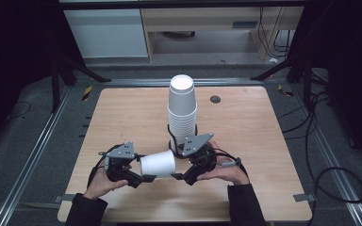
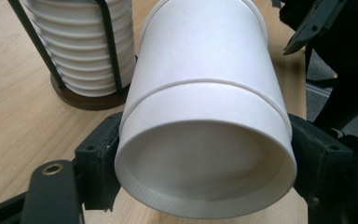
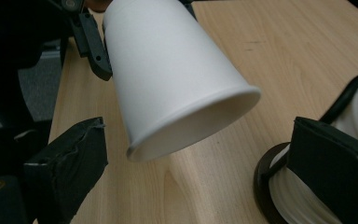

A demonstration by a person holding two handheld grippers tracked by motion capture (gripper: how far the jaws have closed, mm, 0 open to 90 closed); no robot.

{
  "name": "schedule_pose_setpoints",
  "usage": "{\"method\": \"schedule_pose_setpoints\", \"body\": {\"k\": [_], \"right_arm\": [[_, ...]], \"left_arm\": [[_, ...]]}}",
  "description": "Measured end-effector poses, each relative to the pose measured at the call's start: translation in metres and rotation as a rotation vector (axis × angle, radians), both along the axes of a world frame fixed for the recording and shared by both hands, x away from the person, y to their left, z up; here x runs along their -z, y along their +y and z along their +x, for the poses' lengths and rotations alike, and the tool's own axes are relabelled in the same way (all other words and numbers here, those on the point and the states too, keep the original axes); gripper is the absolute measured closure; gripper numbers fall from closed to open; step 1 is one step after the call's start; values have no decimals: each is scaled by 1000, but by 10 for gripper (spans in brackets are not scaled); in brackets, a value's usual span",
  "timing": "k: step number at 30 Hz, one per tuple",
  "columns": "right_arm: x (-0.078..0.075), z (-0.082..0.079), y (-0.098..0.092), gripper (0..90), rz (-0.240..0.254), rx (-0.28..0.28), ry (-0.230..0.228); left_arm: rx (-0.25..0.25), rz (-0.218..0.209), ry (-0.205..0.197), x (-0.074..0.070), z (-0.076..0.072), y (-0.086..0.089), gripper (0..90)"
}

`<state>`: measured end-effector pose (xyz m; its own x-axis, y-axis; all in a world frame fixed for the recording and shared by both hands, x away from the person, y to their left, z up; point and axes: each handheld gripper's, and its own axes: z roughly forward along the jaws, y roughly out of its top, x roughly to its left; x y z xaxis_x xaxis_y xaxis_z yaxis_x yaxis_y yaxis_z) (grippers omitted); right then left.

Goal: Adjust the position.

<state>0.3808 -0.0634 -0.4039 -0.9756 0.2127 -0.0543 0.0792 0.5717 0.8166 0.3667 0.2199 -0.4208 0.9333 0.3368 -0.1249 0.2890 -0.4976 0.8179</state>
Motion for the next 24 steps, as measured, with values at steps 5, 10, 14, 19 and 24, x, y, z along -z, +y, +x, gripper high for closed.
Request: {"method": "schedule_pose_setpoints", "body": {"k": [5,10,14,19,24], "right_arm": [[4,0,-9,46,57,37,22],[14,0,-12,47,107,44,60],[22,-1,-10,48,126,29,84],[31,-1,-1,47,129,7,110],[34,-3,5,52,130,-25,115]], "left_arm": [[-14,-69,-14,0,2,4,224],[3,-135,-12,0,2,6,223],[26,-156,-14,1,1,5,223],[69,-159,-7,2,-2,-2,223],[106,-153,-3,3,-5,-7,224]]}}
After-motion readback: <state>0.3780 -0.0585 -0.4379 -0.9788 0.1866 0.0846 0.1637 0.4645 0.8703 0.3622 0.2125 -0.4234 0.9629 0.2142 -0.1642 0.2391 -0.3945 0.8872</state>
